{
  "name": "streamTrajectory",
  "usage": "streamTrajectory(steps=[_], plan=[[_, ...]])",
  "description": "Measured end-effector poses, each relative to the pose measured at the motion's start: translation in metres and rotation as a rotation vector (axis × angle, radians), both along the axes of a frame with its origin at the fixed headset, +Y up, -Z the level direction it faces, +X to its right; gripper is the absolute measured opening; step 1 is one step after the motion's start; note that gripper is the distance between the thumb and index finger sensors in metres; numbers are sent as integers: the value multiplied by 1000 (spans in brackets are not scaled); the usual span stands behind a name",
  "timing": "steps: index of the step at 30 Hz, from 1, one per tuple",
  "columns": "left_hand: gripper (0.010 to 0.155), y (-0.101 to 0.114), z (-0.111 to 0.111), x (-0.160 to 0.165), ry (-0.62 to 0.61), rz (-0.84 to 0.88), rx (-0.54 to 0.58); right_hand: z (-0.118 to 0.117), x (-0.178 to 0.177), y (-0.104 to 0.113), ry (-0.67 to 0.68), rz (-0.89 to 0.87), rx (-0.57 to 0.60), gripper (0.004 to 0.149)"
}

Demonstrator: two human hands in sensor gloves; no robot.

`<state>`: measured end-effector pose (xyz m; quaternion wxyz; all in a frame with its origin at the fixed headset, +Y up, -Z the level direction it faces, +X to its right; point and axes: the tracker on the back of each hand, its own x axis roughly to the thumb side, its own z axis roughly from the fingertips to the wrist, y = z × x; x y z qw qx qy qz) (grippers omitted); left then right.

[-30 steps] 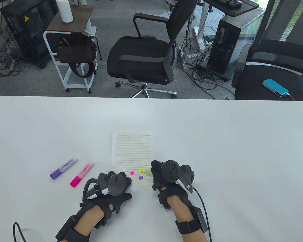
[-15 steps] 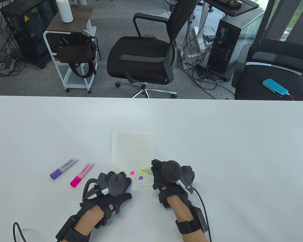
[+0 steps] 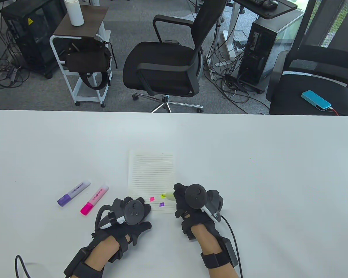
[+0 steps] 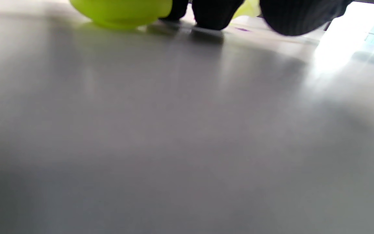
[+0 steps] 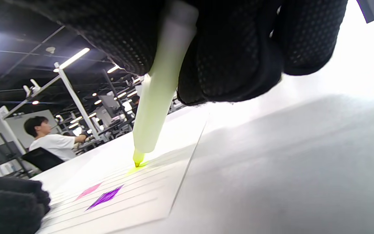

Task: Apply highlighter ink on paper

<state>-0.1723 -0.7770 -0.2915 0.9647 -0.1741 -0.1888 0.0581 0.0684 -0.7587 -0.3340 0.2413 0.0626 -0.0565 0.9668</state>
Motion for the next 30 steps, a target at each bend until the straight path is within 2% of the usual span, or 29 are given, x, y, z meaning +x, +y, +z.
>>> streamTrajectory(steps=[6,12,22,30], plan=[[70,0,0,0,0,0,0,0,-1,-1,34,-48,-20,38],[70,0,1,0,0,-1,-8,2,3,3,-1,-9,5,38],[71,-1,1,0,-11,-5,-4,8,15,9,-4,-276,55,40],[70,5,0,-7,8,38,62,10,18,12,56,-368,82,40]])
